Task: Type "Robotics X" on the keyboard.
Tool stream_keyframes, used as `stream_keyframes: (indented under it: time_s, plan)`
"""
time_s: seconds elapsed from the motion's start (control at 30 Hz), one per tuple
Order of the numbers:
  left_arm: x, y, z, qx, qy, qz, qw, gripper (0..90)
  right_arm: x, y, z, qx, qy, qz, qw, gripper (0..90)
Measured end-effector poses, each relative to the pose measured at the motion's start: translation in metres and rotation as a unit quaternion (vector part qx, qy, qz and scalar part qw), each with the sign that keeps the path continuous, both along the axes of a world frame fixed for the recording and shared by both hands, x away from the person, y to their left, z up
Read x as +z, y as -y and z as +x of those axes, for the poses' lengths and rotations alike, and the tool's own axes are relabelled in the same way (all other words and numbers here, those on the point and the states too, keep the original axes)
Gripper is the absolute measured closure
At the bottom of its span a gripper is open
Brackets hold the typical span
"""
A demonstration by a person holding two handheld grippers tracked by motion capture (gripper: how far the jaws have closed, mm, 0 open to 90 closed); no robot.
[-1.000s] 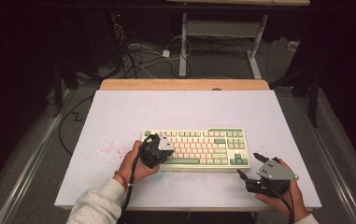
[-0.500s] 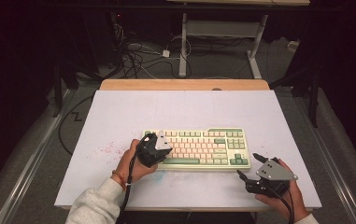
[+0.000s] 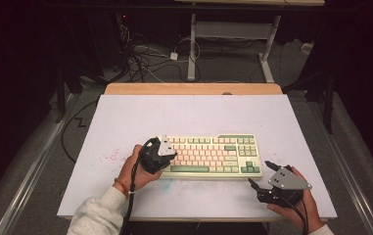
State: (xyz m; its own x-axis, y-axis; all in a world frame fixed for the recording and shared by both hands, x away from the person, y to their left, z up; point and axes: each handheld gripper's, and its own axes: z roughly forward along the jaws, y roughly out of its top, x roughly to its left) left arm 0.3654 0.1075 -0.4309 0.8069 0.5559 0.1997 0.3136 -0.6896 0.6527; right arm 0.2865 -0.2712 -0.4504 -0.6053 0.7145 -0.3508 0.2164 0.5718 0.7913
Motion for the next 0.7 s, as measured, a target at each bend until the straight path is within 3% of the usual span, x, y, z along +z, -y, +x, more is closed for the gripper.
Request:
stream_keyframes:
  time_s: [0.4, 0.7]
  plan:
    - [-0.0007, -0.0111, 0.0064, 0.014, -0.008, -0.008, 0.9998, 83.6, -0.0005, -0.0008, 0.0005, 0.000, -0.002, 0.000, 1.0000, 24.0]
    - [-0.0081, -0.0079, 0.0092, 0.012, -0.019, 0.004, 0.9997, 83.0, -0.0014, -0.0008, 0.0009, 0.000, -0.005, -0.003, 1.0000, 24.0]
